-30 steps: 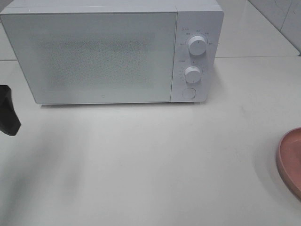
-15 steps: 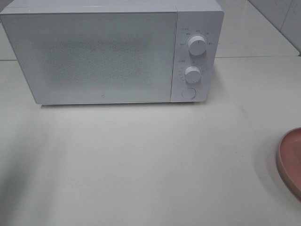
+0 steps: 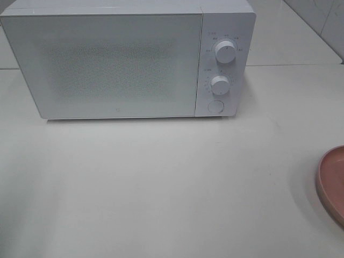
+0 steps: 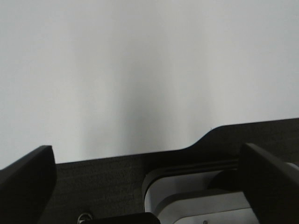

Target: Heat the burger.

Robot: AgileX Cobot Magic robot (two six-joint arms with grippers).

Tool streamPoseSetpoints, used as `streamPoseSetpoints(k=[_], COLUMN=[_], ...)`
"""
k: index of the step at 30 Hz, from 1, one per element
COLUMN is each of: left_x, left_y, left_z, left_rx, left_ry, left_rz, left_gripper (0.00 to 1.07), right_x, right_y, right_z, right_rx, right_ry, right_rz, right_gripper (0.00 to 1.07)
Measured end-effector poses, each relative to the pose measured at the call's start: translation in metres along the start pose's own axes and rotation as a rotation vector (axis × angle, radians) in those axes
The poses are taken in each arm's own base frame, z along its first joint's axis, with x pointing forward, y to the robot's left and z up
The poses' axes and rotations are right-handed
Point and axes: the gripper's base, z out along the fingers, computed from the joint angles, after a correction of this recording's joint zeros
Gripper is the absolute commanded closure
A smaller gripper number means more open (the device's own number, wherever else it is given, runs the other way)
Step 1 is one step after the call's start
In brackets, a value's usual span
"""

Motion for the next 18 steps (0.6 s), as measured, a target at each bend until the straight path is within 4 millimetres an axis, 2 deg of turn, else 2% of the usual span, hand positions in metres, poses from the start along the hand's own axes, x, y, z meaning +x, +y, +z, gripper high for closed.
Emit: streamPoseSetpoints(k=[9,18], left_x=[0.017,0.027], left_y=[-0.005,-0.007], left_z=[-0.023,-0.034], left_rx=[0.037,0.059], left_ry=[-0.198,-0.297], left_rz=[0.003,0.007], left_gripper=[0.09,0.09], right_x=[0.0,0.0], right_y=[0.0,0.0], right_z=[0.0,0.0], right_rx=[0.0,0.0], right_ry=[0.0,0.0], right_rz=[0.0,0.0], right_gripper=[0.31,0.31])
